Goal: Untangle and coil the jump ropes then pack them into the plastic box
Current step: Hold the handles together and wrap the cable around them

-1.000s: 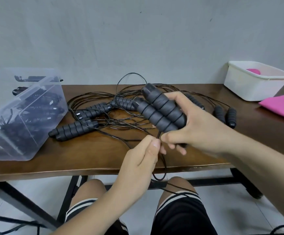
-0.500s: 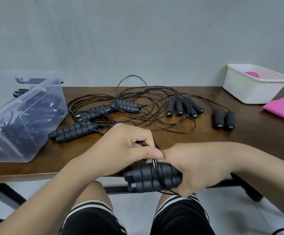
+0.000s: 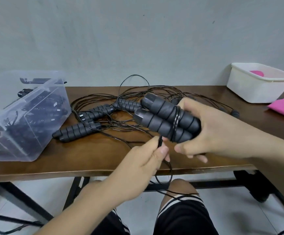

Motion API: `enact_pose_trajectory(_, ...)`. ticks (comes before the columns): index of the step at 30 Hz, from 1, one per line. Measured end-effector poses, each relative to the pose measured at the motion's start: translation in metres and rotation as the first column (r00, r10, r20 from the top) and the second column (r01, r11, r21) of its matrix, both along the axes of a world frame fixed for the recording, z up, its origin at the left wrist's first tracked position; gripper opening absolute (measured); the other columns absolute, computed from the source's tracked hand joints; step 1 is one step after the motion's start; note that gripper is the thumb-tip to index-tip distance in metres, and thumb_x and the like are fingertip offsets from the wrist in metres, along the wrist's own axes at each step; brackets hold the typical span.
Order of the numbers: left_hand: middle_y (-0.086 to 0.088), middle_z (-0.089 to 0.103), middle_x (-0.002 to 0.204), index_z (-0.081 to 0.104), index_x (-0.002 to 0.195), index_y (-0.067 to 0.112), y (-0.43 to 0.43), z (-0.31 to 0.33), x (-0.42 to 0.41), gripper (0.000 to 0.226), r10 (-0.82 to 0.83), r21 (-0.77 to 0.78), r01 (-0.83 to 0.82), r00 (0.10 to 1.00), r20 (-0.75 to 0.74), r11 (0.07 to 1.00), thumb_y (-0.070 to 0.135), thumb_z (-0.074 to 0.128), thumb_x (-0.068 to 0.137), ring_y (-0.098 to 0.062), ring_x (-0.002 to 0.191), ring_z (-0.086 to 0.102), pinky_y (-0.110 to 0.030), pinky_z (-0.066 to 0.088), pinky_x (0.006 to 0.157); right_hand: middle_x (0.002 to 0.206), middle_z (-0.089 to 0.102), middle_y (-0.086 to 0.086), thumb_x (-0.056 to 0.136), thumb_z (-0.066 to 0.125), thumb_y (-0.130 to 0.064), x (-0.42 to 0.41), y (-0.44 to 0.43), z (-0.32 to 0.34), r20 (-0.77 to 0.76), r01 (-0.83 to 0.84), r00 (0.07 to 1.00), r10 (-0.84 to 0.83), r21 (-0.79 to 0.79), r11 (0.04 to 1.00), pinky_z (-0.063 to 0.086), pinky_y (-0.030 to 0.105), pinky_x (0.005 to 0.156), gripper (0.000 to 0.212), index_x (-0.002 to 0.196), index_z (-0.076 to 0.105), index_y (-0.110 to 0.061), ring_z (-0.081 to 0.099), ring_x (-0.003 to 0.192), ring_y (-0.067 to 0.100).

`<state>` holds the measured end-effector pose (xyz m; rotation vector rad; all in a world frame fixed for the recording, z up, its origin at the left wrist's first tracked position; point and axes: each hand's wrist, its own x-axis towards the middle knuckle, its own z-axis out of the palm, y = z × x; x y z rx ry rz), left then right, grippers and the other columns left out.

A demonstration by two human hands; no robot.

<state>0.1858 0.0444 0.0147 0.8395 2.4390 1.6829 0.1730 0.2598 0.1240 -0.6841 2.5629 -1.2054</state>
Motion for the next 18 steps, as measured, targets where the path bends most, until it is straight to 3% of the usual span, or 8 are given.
enact_pose_trajectory(3, 0.008, 0.044, 0.063, 0.053, 0.096, 0.031, 0.008, -0.004, 0.004, 0.025, 0.012, -0.17, -0.02, 0.999, -0.045, 0.985, 0.044, 0.039, 0.112, -0.01, 0.057, 0.039, -0.032, 0.036, 0.057, 0.064, 0.071, 0.01, 0.078, 0.081, 0.002, -0.006, -0.001, -0.008, -0.099, 0.132, 0.987, -0.129, 0.033, 0.991, 0.05, 0.039, 0.053, 0.056, 0.109, 0.04, -0.021, 0.06, 0.046, 0.027)
enact_pose_trajectory(5, 0.013, 0.053, 0.066, 0.051, 0.097, 0.032, 0.01, -0.001, 0.007, 0.024, -0.021, -0.297, -0.003, 0.997, -0.081, 0.955, 0.046, 0.038, 0.112, -0.009, 0.059, 0.046, -0.029, 0.037, 0.057, 0.065, 0.071, 0.007, 0.076, 0.08, -0.001, -0.014, -0.001, -0.015, -0.149, 0.212, 0.969, -0.199, 0.081, 0.974, 0.054, 0.048, 0.053, 0.06, 0.111, 0.037, -0.024, 0.062, 0.045, 0.031)
enact_pose_trajectory(7, 0.029, 0.057, 0.071, 0.053, 0.099, 0.028, 0.01, 0.006, 0.009, 0.026, -0.061, -0.392, 0.013, 0.992, -0.11, 0.92, 0.046, 0.039, 0.112, -0.004, 0.064, 0.051, -0.021, 0.035, 0.056, 0.071, 0.071, 0.01, 0.076, 0.08, -0.005, -0.019, -0.001, -0.023, -0.147, 0.226, 0.968, -0.205, 0.143, 0.964, 0.056, 0.052, 0.051, 0.062, 0.112, 0.035, -0.027, 0.065, 0.047, 0.037)
enact_pose_trajectory(9, 0.027, 0.06, 0.073, 0.056, 0.098, 0.025, 0.005, 0.014, 0.008, 0.032, -0.078, -0.464, -0.035, 0.972, -0.22, 0.885, 0.05, 0.04, 0.11, -0.004, 0.069, 0.057, -0.024, 0.043, 0.06, 0.076, 0.069, 0.011, 0.078, 0.082, -0.011, -0.019, -0.001, -0.034, -0.153, 0.185, 0.977, -0.151, 0.244, 0.952, 0.056, 0.051, 0.051, 0.061, 0.112, 0.035, -0.031, 0.066, 0.051, 0.032)
enact_pose_trajectory(11, 0.014, 0.062, 0.072, 0.058, 0.091, 0.029, -0.003, 0.023, 0.003, 0.032, -0.064, -0.439, -0.094, 0.941, -0.332, 0.894, 0.053, 0.045, 0.108, -0.008, 0.071, 0.061, -0.031, 0.048, 0.062, 0.078, 0.067, 0.005, 0.08, 0.083, -0.016, -0.016, -0.004, -0.046, -0.171, 0.129, 0.982, -0.078, 0.308, 0.943, 0.053, 0.045, 0.052, 0.06, 0.112, 0.035, -0.032, 0.063, 0.055, 0.022)
enact_pose_trajectory(13, 0.013, 0.058, 0.067, 0.06, 0.084, 0.031, -0.015, 0.029, -0.005, 0.028, -0.022, -0.38, -0.134, 0.925, -0.38, 0.915, 0.051, 0.06, 0.103, -0.008, 0.068, 0.059, -0.029, 0.046, 0.059, 0.077, 0.064, -0.001, 0.081, 0.083, -0.015, -0.008, -0.008, -0.053, -0.142, 0.063, 0.99, -0.02, 0.302, 0.951, 0.051, 0.041, 0.054, 0.055, 0.111, 0.038, -0.029, 0.055, 0.056, 0.013)
enact_pose_trajectory(15, 0.011, 0.059, 0.066, 0.065, 0.08, 0.03, -0.024, 0.037, -0.013, 0.026, -0.02, -0.337, -0.133, 0.91, -0.415, 0.932, 0.049, 0.074, 0.094, -0.011, 0.068, 0.059, -0.03, 0.046, 0.059, 0.073, 0.057, -0.004, 0.08, 0.082, -0.015, 0.001, -0.011, -0.058, -0.081, -0.046, 0.994, 0.076, 0.322, 0.945, 0.049, 0.046, 0.056, 0.05, 0.104, 0.041, -0.029, 0.048, 0.058, 0.015)
enact_pose_trajectory(18, 0.008, 0.059, 0.064, 0.069, 0.076, 0.029, -0.034, 0.043, -0.021, 0.026, -0.032, -0.271, -0.079, 0.922, -0.385, 0.959, 0.047, 0.088, 0.081, -0.012, 0.062, 0.055, -0.026, 0.042, 0.058, 0.076, 0.06, 0.001, 0.08, 0.085, -0.02, 0.011, -0.016, -0.048, -0.049, -0.133, 0.986, 0.162, 0.363, 0.922, 0.053, 0.051, 0.056, 0.049, 0.099, 0.042, -0.034, 0.06, 0.06, 0.026)
